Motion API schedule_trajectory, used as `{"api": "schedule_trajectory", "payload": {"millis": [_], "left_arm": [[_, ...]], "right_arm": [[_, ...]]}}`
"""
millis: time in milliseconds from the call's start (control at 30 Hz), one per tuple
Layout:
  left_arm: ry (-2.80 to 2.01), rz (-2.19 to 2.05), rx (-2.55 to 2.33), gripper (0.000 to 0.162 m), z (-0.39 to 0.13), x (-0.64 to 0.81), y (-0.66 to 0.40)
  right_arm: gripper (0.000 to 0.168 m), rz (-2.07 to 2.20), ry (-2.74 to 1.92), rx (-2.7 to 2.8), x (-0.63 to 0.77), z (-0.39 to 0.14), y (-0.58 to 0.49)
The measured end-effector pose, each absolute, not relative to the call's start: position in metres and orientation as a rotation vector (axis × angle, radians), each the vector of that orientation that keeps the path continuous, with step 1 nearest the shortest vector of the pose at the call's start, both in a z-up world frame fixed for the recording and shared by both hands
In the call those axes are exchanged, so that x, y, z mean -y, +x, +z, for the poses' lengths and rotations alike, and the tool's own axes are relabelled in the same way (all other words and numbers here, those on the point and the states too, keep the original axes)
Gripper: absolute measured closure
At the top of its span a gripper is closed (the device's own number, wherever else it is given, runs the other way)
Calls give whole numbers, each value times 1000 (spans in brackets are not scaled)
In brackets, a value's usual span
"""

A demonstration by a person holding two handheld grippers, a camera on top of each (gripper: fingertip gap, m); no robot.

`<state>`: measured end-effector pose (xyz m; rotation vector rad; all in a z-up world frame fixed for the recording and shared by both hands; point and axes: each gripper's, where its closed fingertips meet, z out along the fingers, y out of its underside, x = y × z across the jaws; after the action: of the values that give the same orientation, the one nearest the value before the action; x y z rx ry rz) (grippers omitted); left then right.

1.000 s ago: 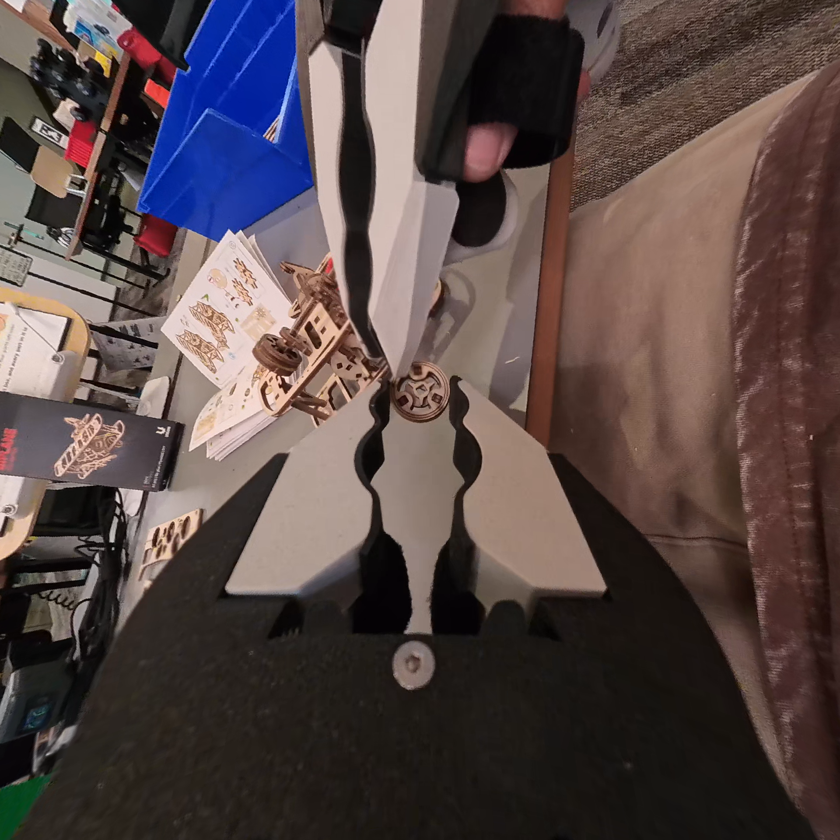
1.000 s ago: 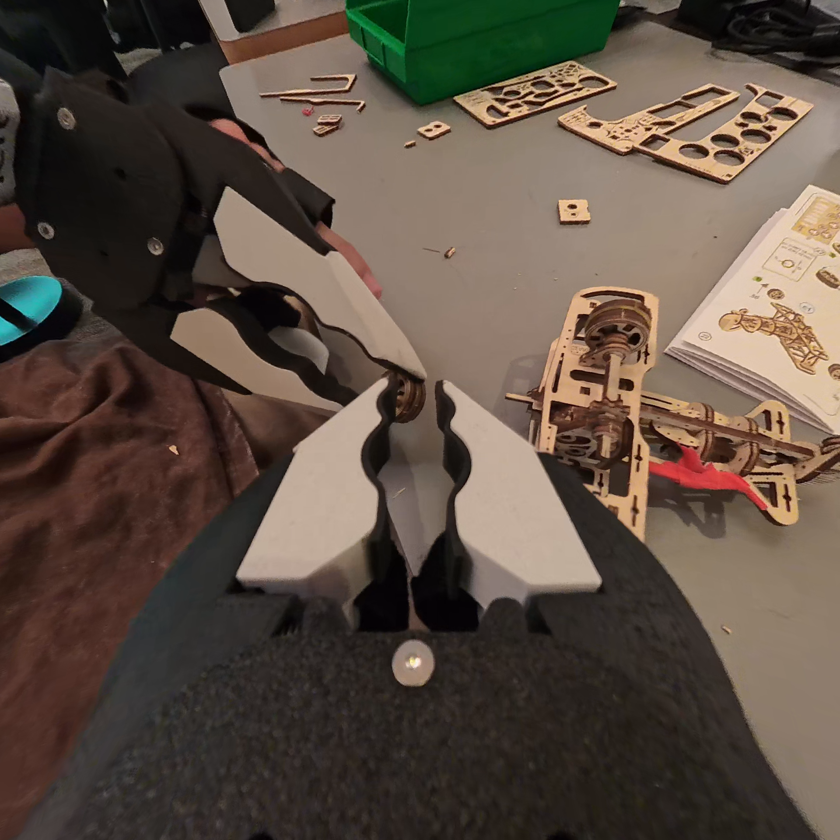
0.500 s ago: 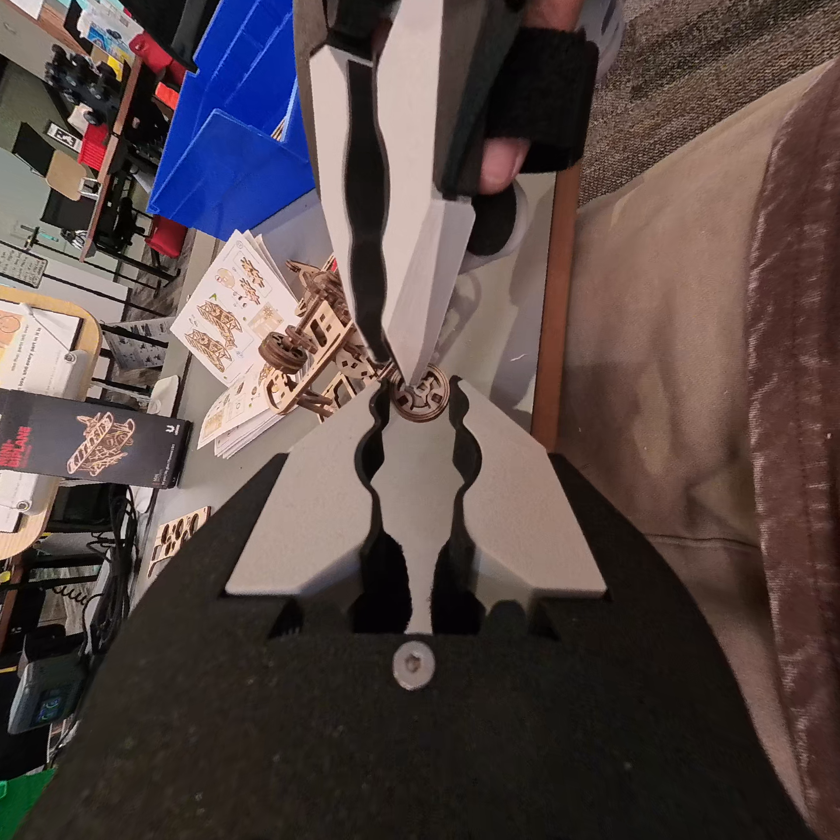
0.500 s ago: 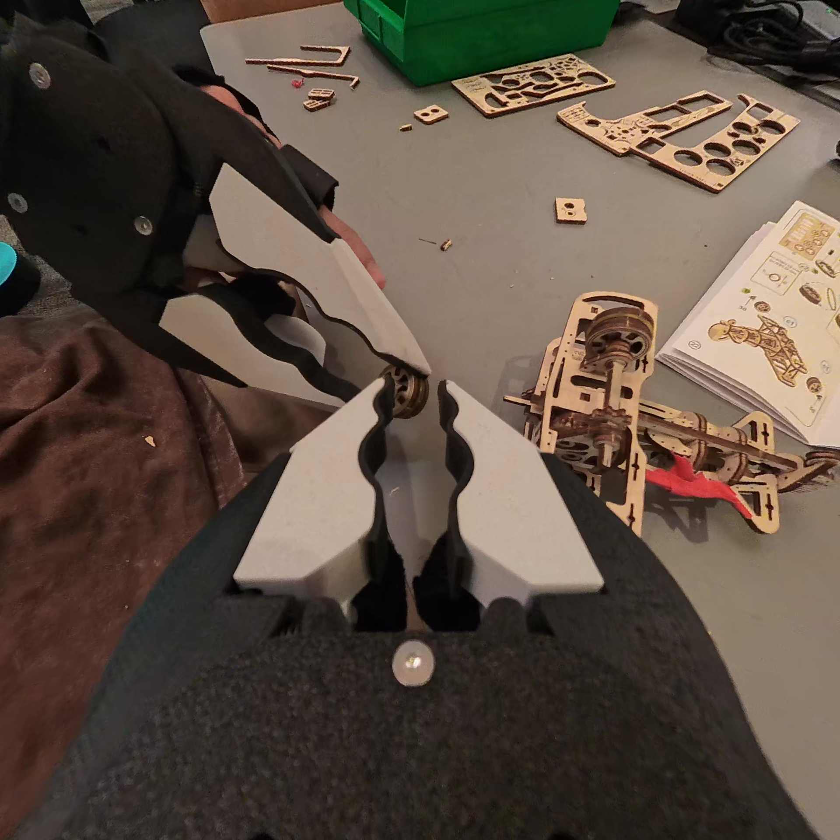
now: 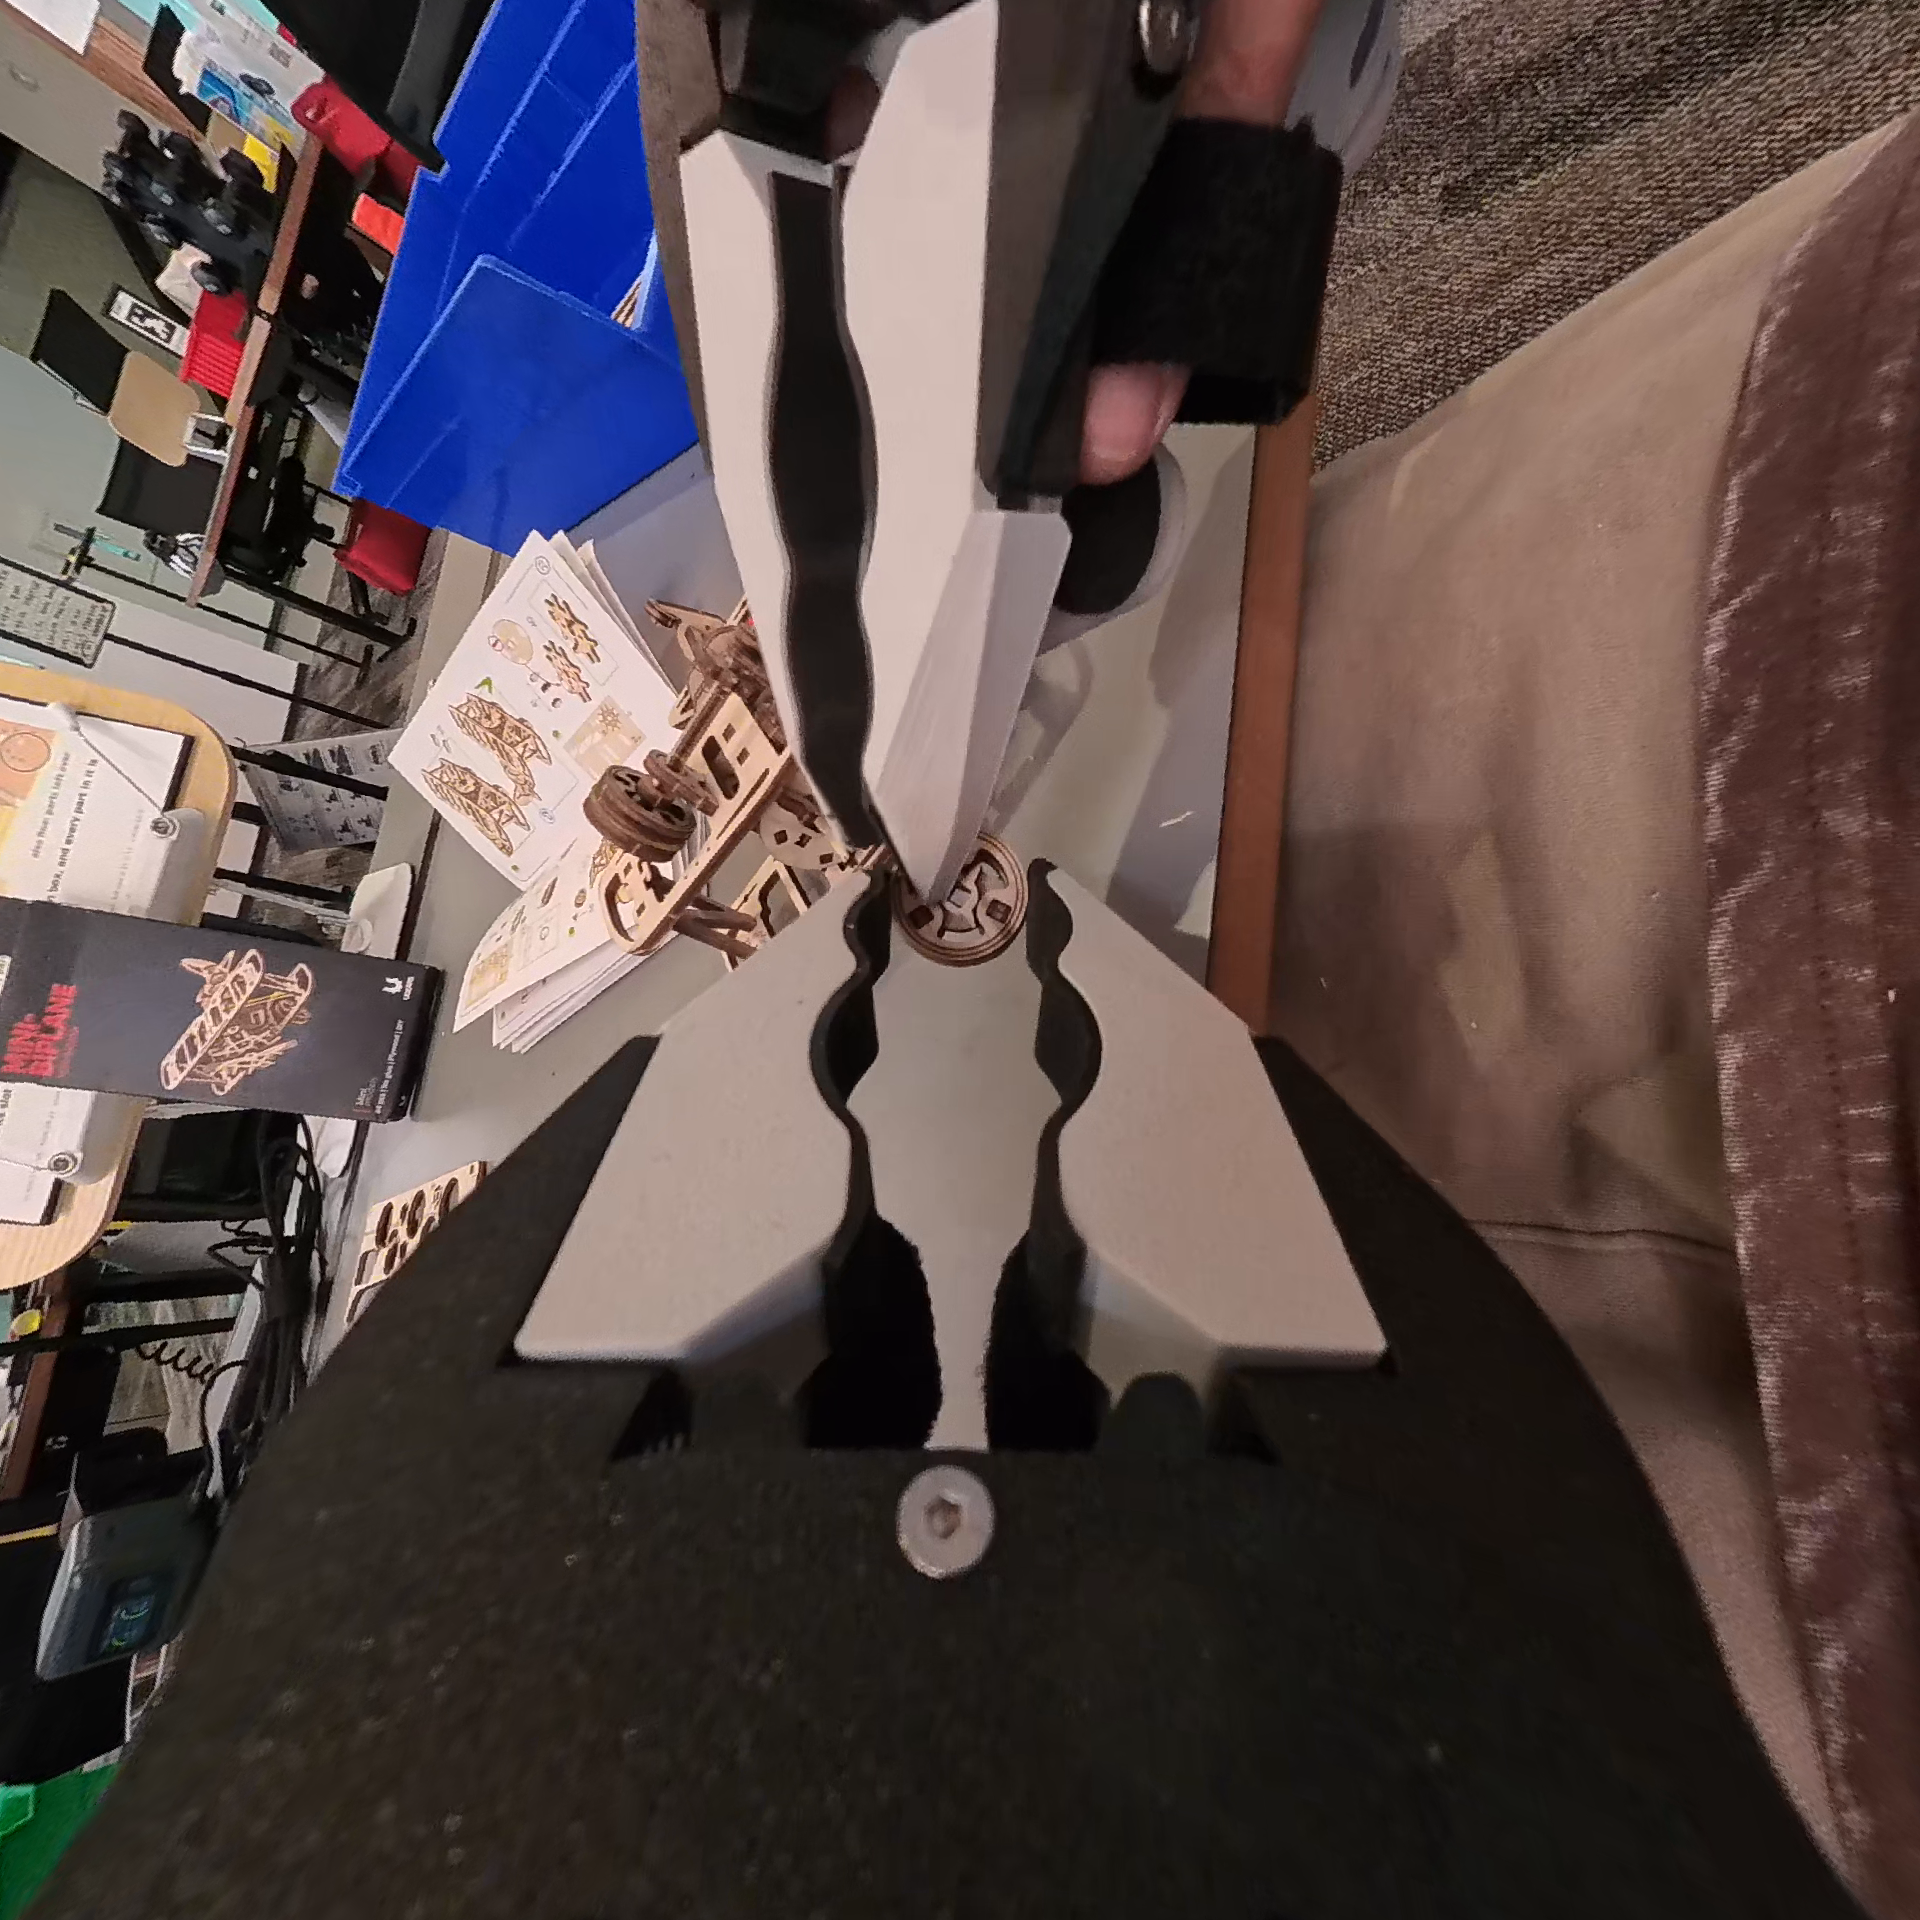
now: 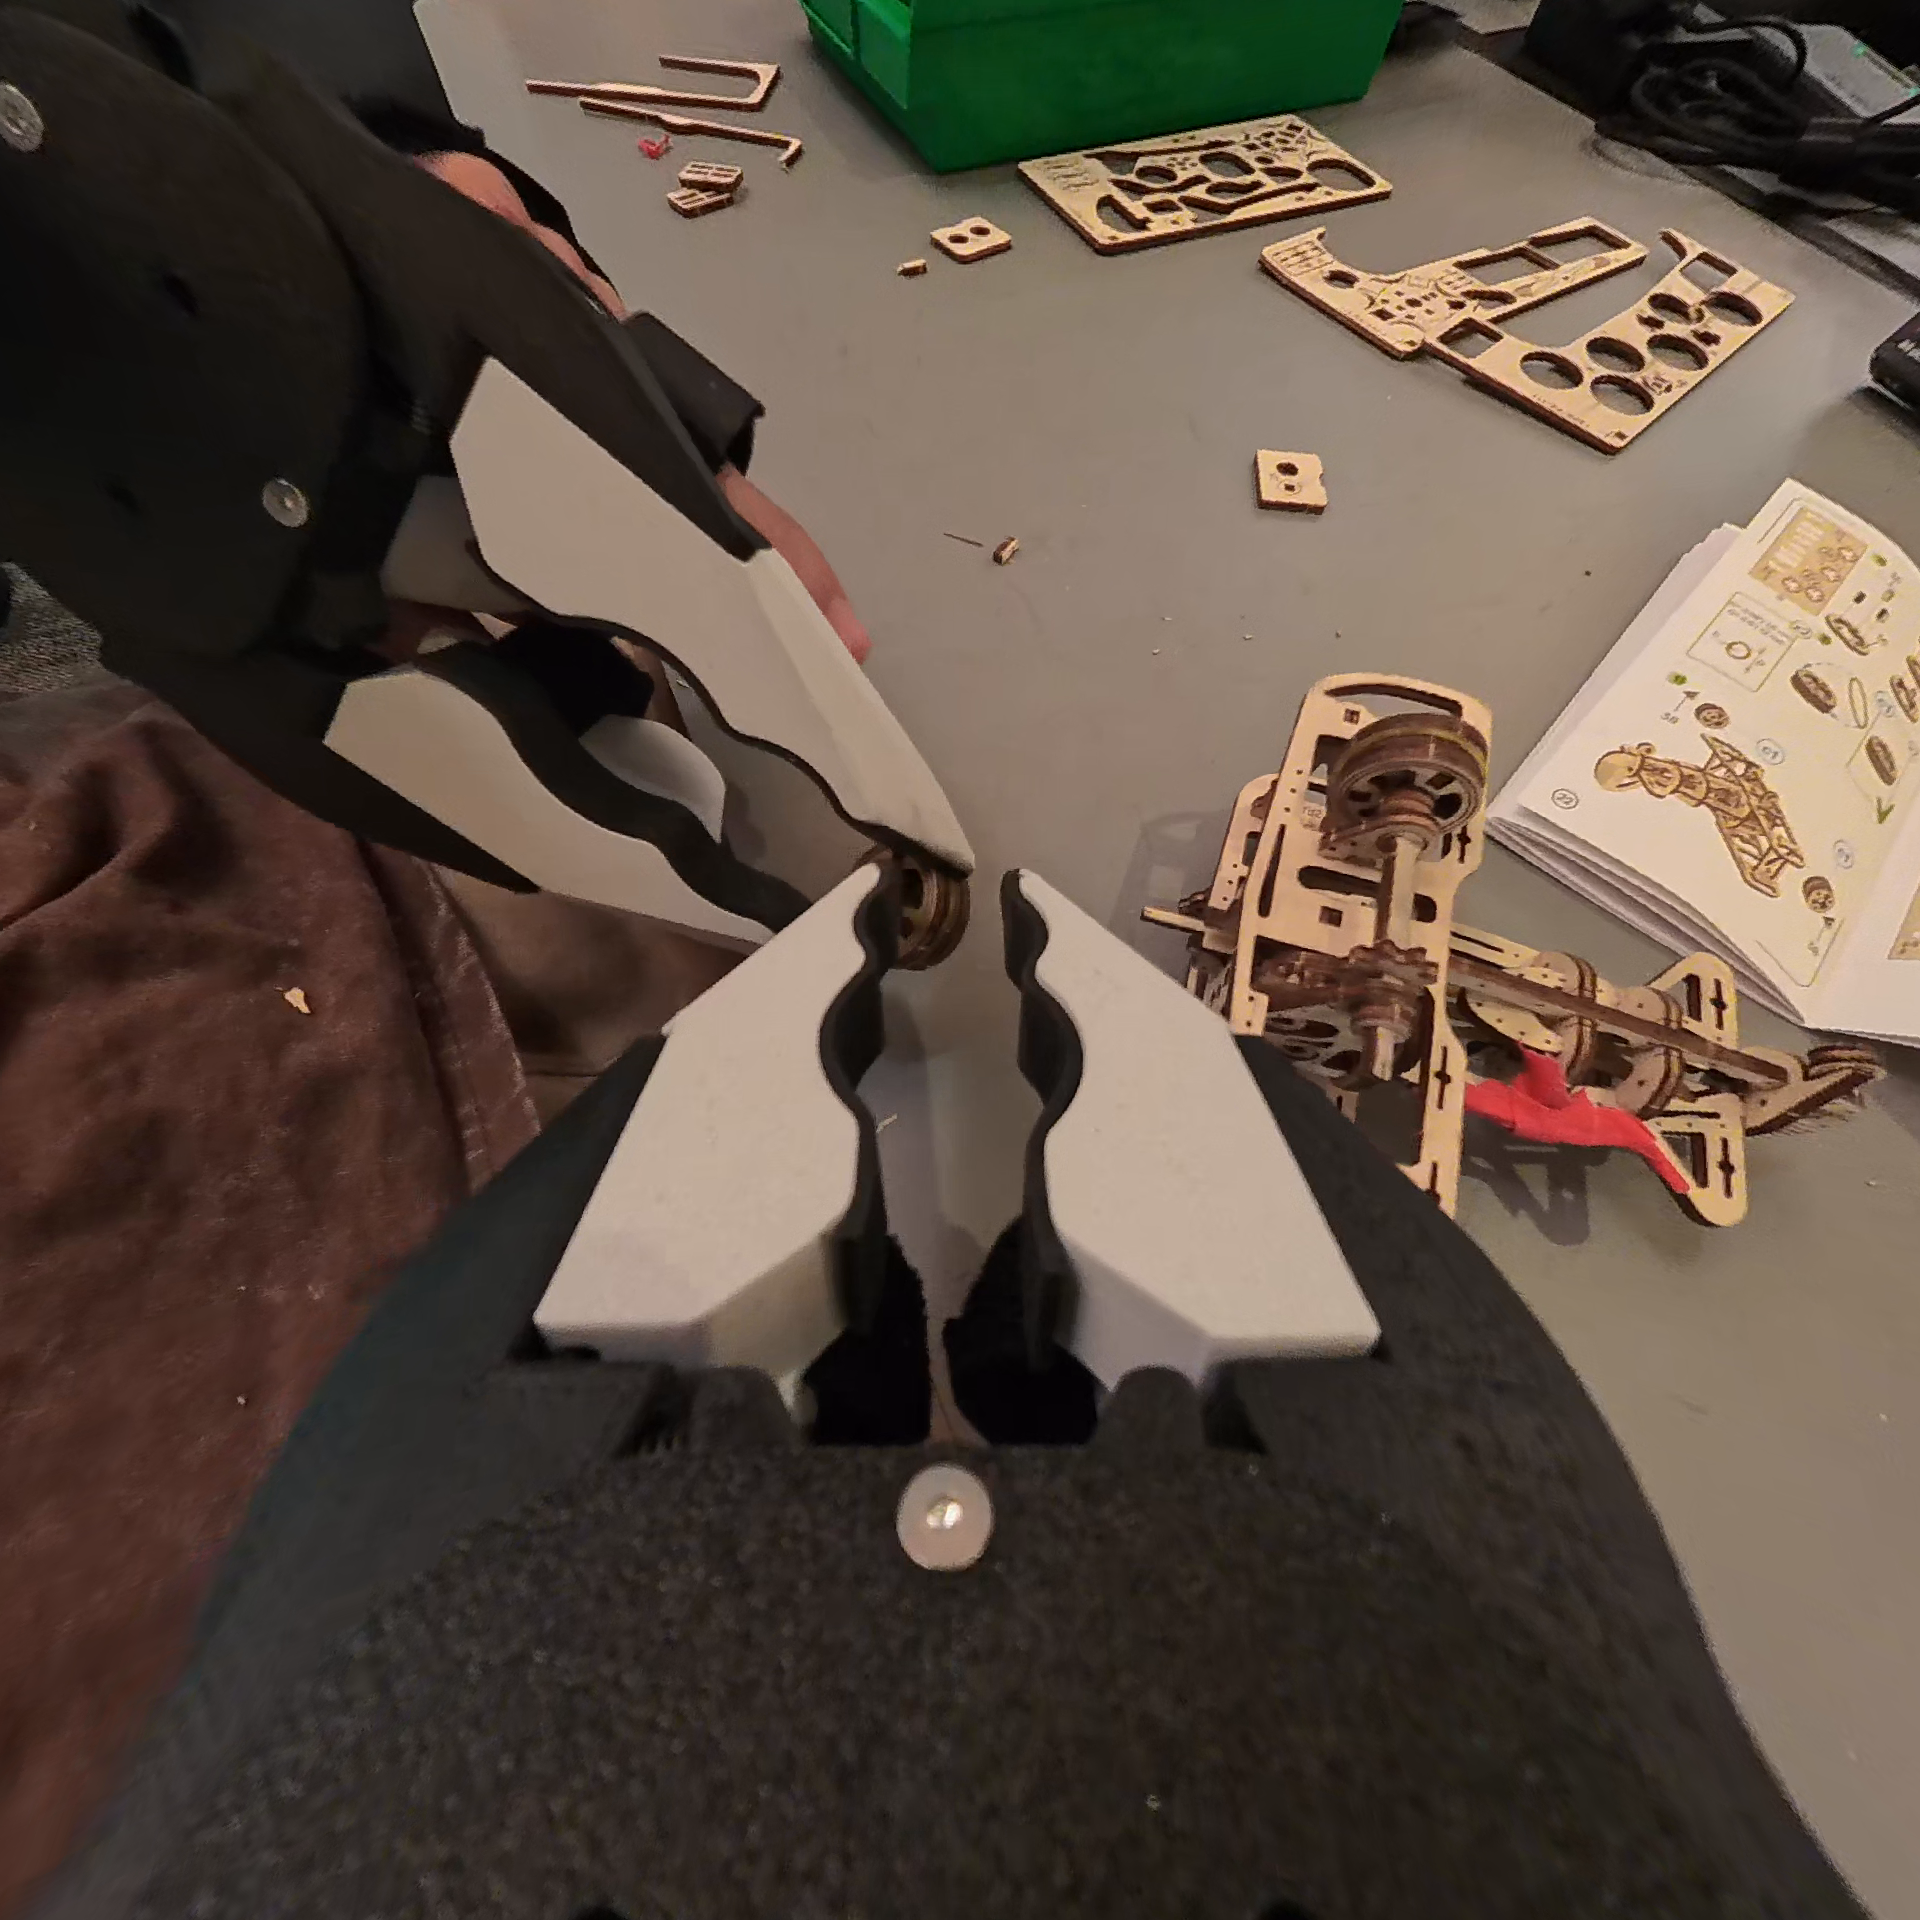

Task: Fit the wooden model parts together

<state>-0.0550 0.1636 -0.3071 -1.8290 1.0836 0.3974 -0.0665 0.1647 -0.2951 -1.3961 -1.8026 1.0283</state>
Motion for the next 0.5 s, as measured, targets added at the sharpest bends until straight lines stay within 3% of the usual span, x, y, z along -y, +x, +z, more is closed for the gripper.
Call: {"api": "schedule_trajectory", "payload": {"millis": [500], "left_arm": [[-1814, 416, -1095, 139, -306, -163, -54]], "right_arm": [[149, 1042, -1405, 1794, -166, -294, -64]]}}
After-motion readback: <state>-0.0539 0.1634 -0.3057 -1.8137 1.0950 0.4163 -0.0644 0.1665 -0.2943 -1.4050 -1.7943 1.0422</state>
